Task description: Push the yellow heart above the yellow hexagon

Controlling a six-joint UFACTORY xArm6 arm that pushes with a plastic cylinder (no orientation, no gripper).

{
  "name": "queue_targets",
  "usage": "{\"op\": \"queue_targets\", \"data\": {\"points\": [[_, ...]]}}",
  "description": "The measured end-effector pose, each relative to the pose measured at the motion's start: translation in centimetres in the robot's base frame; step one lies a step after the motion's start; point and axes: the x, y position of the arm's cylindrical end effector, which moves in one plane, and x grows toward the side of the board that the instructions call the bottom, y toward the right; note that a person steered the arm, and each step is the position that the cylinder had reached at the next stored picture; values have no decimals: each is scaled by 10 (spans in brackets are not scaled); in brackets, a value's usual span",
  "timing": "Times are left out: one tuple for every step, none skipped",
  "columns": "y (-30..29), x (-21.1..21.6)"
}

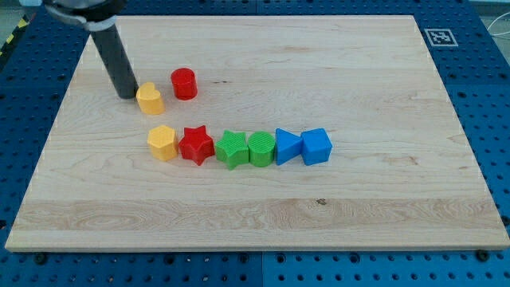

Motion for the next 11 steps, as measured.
{"op": "queue_targets", "data": {"points": [[4, -35], [12, -49], [16, -31], [16, -9], [16, 8], [21, 5], [38, 9], [45, 36], [45, 51], [49, 41], [64, 38]]}}
